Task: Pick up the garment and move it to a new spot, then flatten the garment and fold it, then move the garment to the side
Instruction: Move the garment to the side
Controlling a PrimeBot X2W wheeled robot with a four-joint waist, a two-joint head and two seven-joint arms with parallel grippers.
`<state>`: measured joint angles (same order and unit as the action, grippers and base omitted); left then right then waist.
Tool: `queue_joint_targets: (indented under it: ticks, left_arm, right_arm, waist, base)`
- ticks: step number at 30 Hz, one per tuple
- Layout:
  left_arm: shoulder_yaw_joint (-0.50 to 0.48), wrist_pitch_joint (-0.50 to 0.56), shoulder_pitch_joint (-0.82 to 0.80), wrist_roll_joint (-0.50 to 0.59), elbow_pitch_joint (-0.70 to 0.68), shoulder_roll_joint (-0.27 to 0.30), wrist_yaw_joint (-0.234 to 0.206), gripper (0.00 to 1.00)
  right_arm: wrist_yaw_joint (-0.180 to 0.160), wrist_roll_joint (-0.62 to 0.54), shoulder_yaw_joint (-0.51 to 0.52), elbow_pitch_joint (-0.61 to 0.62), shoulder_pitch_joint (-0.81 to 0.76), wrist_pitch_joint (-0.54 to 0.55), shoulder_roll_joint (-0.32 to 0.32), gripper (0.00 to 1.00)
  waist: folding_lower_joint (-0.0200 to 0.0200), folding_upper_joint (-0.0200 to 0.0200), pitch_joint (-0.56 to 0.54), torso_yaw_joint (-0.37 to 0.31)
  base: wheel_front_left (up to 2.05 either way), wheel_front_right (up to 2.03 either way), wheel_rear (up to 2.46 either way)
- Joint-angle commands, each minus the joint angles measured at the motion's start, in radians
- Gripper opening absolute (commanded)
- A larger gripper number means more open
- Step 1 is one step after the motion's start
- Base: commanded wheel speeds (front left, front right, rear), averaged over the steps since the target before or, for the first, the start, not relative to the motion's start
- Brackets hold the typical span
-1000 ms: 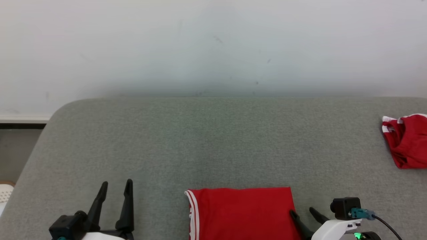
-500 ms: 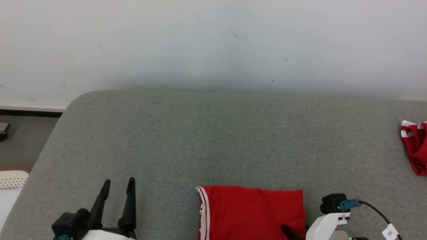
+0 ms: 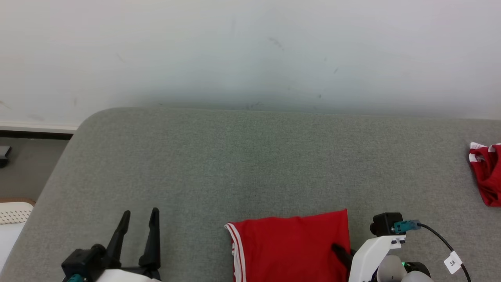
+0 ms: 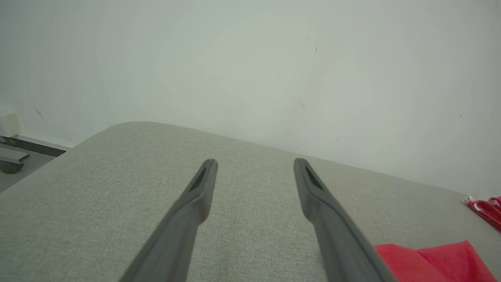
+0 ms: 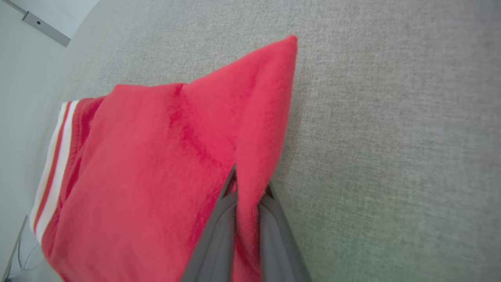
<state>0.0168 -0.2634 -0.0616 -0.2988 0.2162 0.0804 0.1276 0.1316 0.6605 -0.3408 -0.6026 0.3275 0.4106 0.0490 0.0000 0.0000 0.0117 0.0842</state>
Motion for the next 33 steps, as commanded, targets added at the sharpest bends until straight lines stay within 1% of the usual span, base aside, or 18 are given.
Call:
queue_joint_targets:
  ticks: [1,4,7,13,17,21,25,33]
  left_arm:
    - [0.001,-0.001,-0.003,0.003,-0.003,-0.001,0.004,1.0]
    - [0.012,-0.001,0.0,-0.004,-0.006,-0.005,0.004,1.0]
    - [0.031,-0.001,-0.002,0.012,-0.011,0.003,0.004,1.0]
    - [0.069,-0.001,-0.017,0.002,-0.025,0.004,0.004,1.0]
    - [0.106,-0.001,-0.034,-0.011,-0.028,0.008,0.004,1.0]
    - [0.13,-0.001,-0.046,-0.013,-0.034,0.012,0.004,1.0]
    - [0.16,0.0,-0.06,-0.015,-0.033,0.018,0.004,1.0]
    - [0.191,0.0,-0.072,-0.014,-0.03,0.023,0.002,1.0]
  right_arm:
    - [-0.002,-0.007,0.003,-0.006,0.016,-0.01,0.004,0.0]
    - [-0.002,-0.019,0.013,-0.01,0.035,-0.021,0.004,0.0]
    - [-0.002,-0.031,0.023,-0.002,0.055,-0.024,0.004,0.0]
    - [-0.002,-0.068,0.056,0.027,0.106,-0.011,0.018,0.0]
    - [-0.002,-0.088,0.07,0.051,0.135,-0.003,0.027,0.0]
    - [-0.002,-0.093,0.082,0.073,0.147,0.002,0.027,0.0]
    - [-0.002,-0.096,0.1,0.087,0.139,-0.003,0.029,0.0]
    - [-0.002,-0.105,0.113,0.115,0.125,-0.003,0.025,0.0]
  waist:
    - [0.0,0.0,-0.002,-0.005]
    - [0.0,0.0,-0.002,-0.018]
    - [0.0,0.0,-0.002,-0.037]
    - [0.0,0.0,0.012,-0.092]
    - [0.0,0.0,0.034,-0.141]
    - [0.0,0.0,0.048,-0.204]
    - [0.0,0.0,0.052,-0.262]
    - [0.0,0.0,0.055,-0.372]
  base:
    - [0.0,0.0,0.0]
    - [0.0,0.0,0.0]
    - [0.0,0.0,0.0]
    - [0.0,0.0,0.0]
    - [0.0,0.0,0.0]
    - [0.0,0.0,0.0]
    - [0.0,0.0,0.0]
    - [0.0,0.0,0.0]
